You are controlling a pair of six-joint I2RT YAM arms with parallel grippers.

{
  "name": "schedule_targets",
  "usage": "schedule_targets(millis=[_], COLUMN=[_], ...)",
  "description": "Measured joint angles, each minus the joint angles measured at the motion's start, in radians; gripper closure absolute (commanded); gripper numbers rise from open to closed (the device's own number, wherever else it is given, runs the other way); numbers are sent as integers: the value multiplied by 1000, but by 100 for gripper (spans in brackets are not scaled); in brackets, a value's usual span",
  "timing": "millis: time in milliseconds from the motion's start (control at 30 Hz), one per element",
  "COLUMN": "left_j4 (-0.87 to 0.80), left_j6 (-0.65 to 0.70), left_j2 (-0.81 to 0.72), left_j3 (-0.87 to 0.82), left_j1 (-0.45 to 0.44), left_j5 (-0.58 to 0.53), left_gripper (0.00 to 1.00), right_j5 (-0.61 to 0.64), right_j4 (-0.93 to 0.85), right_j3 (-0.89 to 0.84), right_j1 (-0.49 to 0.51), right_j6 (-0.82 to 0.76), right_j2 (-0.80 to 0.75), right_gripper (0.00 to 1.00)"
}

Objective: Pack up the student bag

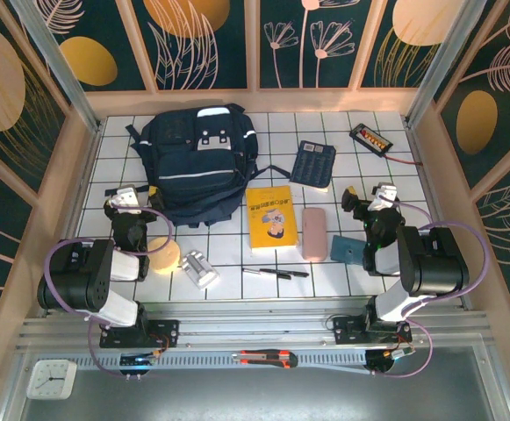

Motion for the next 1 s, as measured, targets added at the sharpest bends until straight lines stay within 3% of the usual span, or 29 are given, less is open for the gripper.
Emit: schedule_targets(millis=[600,767,1000], left_j4=[-7,-61,-488], left_j6=[-8,-29,-99], left_j2=[-5,-105,-399], left_j3=[0,-19,134], left_j1=[0,0,1], left_j5=[-24,-74,-156], left_gripper=[1,1,1], right_j5=[3,56,75], right_j4=[-53,-283,-715], right_j3=[12,111,375], right_j1=[-1,-1,-4], right_j6=[1,9,110], right_j2=[-10,-136,-313], right_gripper=[1,1,2])
